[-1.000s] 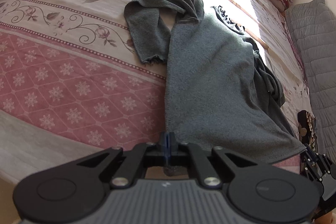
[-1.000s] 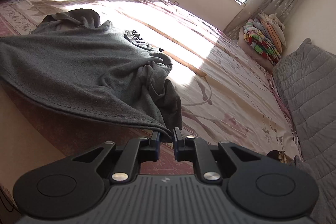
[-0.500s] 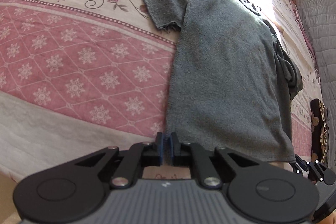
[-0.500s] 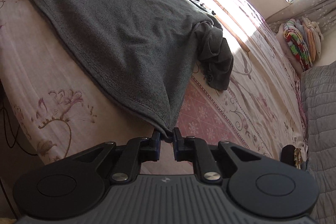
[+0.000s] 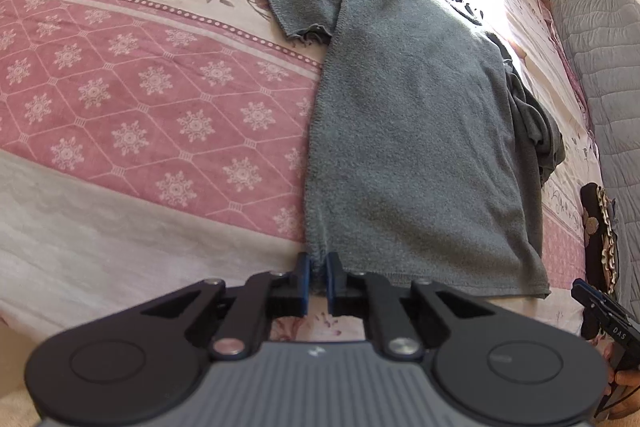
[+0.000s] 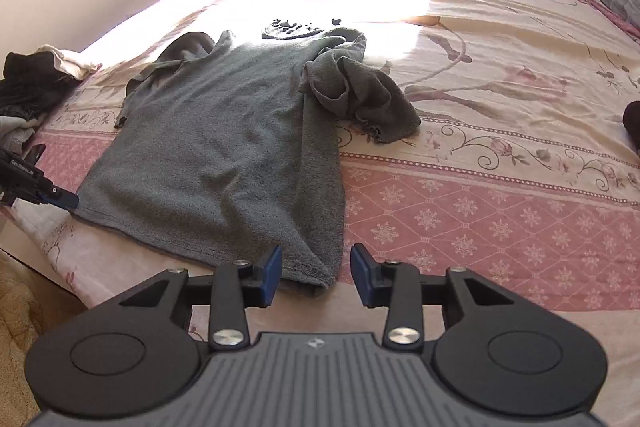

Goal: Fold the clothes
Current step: 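Lay the sweater hem down on the bed and open both grippers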

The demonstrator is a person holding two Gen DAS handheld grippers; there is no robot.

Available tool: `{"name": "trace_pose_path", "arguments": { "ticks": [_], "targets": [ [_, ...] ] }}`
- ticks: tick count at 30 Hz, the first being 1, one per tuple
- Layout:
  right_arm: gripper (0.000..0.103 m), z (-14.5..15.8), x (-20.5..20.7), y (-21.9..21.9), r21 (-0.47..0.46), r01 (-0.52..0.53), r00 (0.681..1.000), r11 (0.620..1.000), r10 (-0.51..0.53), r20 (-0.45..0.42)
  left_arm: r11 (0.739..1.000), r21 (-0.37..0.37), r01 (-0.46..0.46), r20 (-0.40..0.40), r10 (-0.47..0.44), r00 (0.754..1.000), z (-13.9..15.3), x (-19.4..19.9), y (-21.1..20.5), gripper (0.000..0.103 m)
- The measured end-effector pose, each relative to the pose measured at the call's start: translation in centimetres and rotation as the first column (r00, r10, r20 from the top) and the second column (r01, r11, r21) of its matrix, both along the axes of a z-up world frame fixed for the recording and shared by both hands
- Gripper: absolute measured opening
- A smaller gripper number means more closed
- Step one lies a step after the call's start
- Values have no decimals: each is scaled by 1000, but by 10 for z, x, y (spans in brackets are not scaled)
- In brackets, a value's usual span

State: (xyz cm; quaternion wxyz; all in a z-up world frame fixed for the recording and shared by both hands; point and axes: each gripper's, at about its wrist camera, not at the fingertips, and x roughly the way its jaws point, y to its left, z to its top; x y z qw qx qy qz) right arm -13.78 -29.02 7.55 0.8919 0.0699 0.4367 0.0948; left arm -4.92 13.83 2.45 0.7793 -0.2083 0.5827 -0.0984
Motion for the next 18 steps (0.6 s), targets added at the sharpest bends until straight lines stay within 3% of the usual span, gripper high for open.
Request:
{"name": "trace_pose_path", "arguments": {
  "ticks": [4,7,18],
  "targets": [
    [41,-12,5,-17,89,110,993,990,-104,-62,997,72,-32,81,26,996,18,-10,2,7],
    [41,-21,8,-19,95,148,986,984,-139,-92,993,103,-54,102,43,994,26,-13,6,7],
    [41,-47,28,15,64,128,986,990,-120,-115,985,170,-40,51,32,998,6,-10,-1,6]
  ]
}}
